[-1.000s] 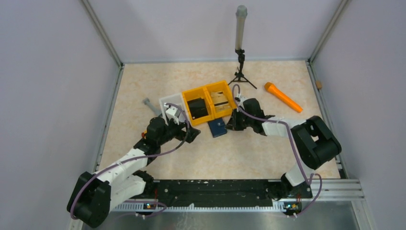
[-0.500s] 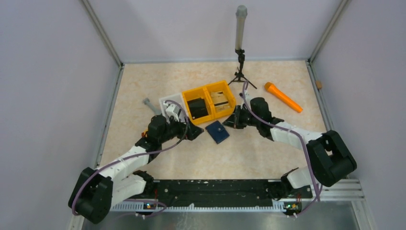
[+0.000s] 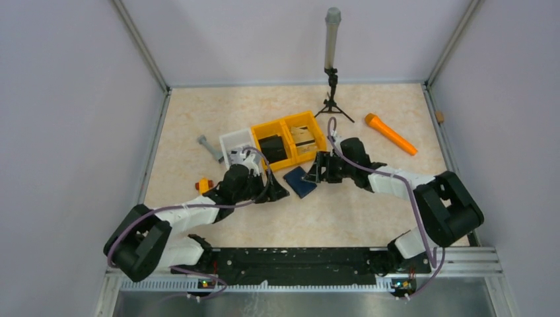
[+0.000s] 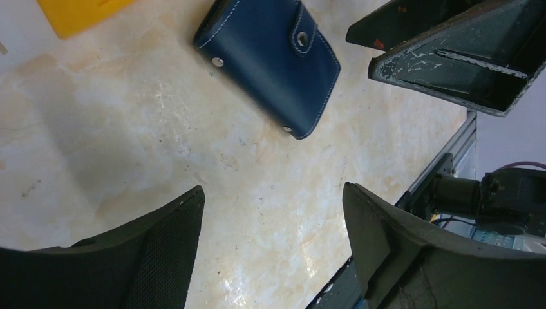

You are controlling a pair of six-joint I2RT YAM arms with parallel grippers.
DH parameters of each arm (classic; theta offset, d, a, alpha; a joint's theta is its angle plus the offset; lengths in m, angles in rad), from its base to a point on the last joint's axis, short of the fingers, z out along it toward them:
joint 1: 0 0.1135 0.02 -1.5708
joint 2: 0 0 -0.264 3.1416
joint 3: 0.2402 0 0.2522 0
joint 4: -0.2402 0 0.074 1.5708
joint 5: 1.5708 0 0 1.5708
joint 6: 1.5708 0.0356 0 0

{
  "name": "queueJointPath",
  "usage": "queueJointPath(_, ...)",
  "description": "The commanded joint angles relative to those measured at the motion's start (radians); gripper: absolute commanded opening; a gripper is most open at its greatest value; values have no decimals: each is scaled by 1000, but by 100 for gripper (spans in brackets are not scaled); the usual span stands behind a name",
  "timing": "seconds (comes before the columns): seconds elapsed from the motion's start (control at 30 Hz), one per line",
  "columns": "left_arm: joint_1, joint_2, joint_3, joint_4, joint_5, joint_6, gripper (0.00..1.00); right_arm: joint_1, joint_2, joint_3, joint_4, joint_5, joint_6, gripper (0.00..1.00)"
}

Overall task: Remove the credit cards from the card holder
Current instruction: Open the card holder at the center of the board.

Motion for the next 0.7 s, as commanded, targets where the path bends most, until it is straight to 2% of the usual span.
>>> queueJointPath(0.0,-15,93,52,58,-42,-67,81,4,86,79,-22,34,-69,74)
queueJointPath(0.1,-15,169,59,132,-35,-84,79,4,135,95,-2,0,-56,72)
queueJointPath(0.23,-16,282,96,171,-8,-87,65,4,157,77,58,-66,-8,67)
queueJointPath(0.43,-14,367,122,216,-6,-92,65,4,191,63,122,-127,45,59)
queueJointPath(0.67,-14,425,120,295,31,-115,65,4,203,31,183,-161,91,36)
